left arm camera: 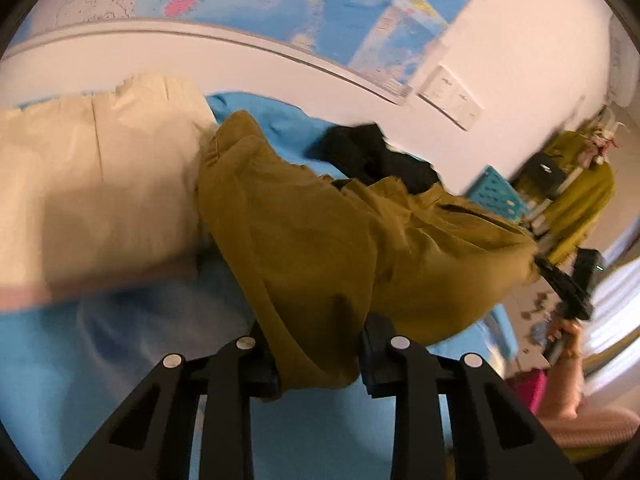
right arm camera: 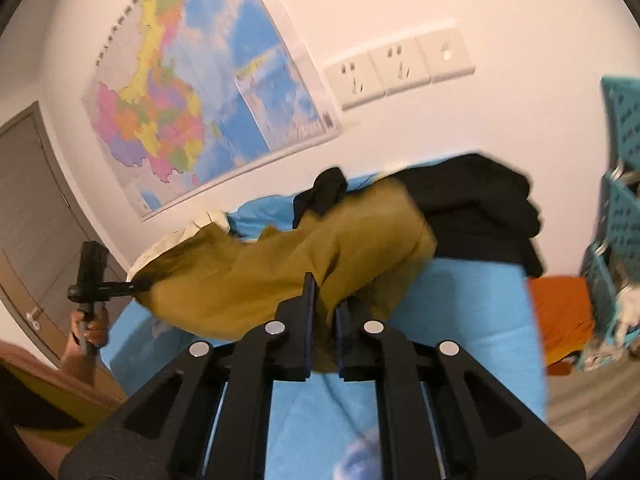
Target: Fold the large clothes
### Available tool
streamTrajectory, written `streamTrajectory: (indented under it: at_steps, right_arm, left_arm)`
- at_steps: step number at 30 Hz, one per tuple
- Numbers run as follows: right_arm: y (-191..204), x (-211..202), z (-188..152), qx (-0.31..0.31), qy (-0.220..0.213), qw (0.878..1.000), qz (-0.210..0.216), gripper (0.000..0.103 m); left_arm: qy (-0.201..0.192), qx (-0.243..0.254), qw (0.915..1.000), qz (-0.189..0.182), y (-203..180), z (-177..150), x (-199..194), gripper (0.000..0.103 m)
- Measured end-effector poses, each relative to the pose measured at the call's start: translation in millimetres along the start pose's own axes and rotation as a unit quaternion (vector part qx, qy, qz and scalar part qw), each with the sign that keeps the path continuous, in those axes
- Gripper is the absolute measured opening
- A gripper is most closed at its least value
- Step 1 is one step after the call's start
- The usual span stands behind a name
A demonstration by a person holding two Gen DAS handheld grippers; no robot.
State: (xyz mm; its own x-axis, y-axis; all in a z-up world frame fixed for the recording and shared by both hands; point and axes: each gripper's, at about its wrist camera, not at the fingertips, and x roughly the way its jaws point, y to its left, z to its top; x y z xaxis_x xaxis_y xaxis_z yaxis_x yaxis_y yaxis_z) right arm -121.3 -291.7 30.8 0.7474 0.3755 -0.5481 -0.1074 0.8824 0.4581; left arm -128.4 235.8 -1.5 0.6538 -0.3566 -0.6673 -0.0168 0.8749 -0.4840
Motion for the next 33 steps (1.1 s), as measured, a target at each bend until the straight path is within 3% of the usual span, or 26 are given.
streamTrajectory:
  at_steps: [2,3,5,7,9,11,14,17,19,21,22,24,26,27,29,31,33]
  right_arm:
    - [-16,20,-18,0.018,0.057,0.998,-0.025,0.007]
    - [-22,33,-26,0.025,0.085,0.996,-0.033,0.007]
    - [-28,55,-44,0.028,0.128,0.99,-0.052,0.009]
    - [-27,55,-41,0.028,0.122,0.989,-0.078,0.021]
    - [-18,41,-25,0.025,0.076,0.992,-0.102,0.048]
    - [-5,30,-12,0.008,0.038,0.993,-0.112,0.063]
    - [19,43,5,-0.022,0.029,0.998,-0.058,0.065]
    - [43,96,11,-0.06,0.078,0.994,-0.039,0.066]
    - [45,129,10,-0.068,0.11,0.991,-0.039,0.065]
    - [41,158,6,-0.069,0.139,0.986,-0.051,0.059]
    - [36,172,5,-0.059,0.153,0.985,-0.05,0.056]
    - [34,185,3,-0.07,0.159,0.983,-0.062,0.034]
    - [34,187,5,-0.075,0.153,0.982,-0.082,0.001]
    - [35,185,7,-0.08,0.146,0.983,-0.081,0.001]
    - [38,171,21,-0.071,0.106,0.989,-0.067,0.001]
    - [45,148,40,-0.074,0.047,0.993,-0.076,0.001]
    - [48,130,54,-0.068,-0.007,0.994,-0.08,0.001]
  left_arm:
    - [0.043,-0.003,0.9987,0.025,4,-17,21,0.03]
    - [0.066,-0.004,0.9973,0.034,10,-24,29,0.041]
    - [0.095,-0.025,0.9938,0.051,22,-33,47,0.049]
    - [0.071,-0.01,0.995,0.07,16,-31,40,0.054]
    - [0.043,0.037,0.9923,0.11,-2,-25,28,0.072]
    - [0.0,0.082,0.9897,0.117,-22,-17,8,0.081]
    - [-0.039,0.124,0.9854,0.11,-44,-5,-5,0.086]
    - [-0.021,0.149,0.9832,0.104,-59,10,18,0.086]
    - [0.002,0.158,0.9811,0.112,-61,18,45,0.083]
    - [0.04,0.147,0.9797,0.131,-54,26,79,0.067]
    - [0.059,0.14,0.9777,0.145,-50,28,99,0.065]
    - [0.058,0.144,0.9759,0.153,-46,30,115,0.062]
    - [0.054,0.141,0.9772,0.149,-48,36,118,0.04]
    - [0.058,0.133,0.9805,0.132,-49,41,118,0.027]
    - [0.049,0.127,0.983,0.123,-51,51,116,0.012]
    - [0.037,0.123,0.9836,0.127,-54,60,115,0.002]
    - [0.013,0.123,0.9828,0.137,-57,70,110,0.002]
